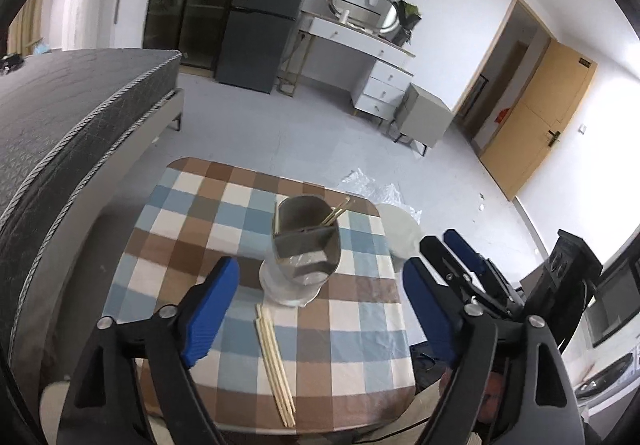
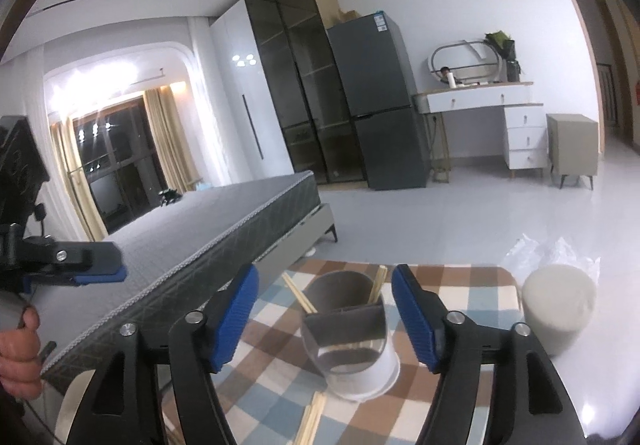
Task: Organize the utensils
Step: 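Open both tools to drop the chopsticks into the grey holder, then lower both tools toward the wooden chopstick bundle on the cloth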
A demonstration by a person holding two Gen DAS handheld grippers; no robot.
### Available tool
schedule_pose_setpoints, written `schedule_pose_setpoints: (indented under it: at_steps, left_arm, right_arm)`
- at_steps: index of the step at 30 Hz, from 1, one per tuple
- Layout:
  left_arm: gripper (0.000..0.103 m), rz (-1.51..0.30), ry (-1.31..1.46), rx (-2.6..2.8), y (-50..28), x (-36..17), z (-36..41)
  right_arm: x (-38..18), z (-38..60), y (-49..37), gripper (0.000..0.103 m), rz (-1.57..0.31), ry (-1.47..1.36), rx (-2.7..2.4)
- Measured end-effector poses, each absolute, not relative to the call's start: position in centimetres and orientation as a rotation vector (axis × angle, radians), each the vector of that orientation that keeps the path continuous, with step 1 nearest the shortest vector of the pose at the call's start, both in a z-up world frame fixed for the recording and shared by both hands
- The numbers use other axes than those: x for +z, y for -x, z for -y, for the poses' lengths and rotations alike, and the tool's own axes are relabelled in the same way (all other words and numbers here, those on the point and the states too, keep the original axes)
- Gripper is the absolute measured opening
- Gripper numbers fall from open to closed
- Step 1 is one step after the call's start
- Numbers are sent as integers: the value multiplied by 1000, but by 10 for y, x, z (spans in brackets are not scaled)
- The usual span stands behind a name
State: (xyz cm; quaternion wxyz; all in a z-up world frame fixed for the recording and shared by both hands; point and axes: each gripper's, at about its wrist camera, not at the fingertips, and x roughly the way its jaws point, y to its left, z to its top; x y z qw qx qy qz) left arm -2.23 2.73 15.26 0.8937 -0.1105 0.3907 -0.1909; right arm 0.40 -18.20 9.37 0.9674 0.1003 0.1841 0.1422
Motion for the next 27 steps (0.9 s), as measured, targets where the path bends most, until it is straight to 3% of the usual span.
schedule_pose_setpoints:
  at_steps: [17,27]
  left_arm:
    - [84,-629,7,-184,50,59,-23]
    - [84,-751,10,-138,33,5,-26]
  right_arm:
    - [12,177,41,79,-495,-239,227]
    - [-22,166,30,79,-637,-199,219]
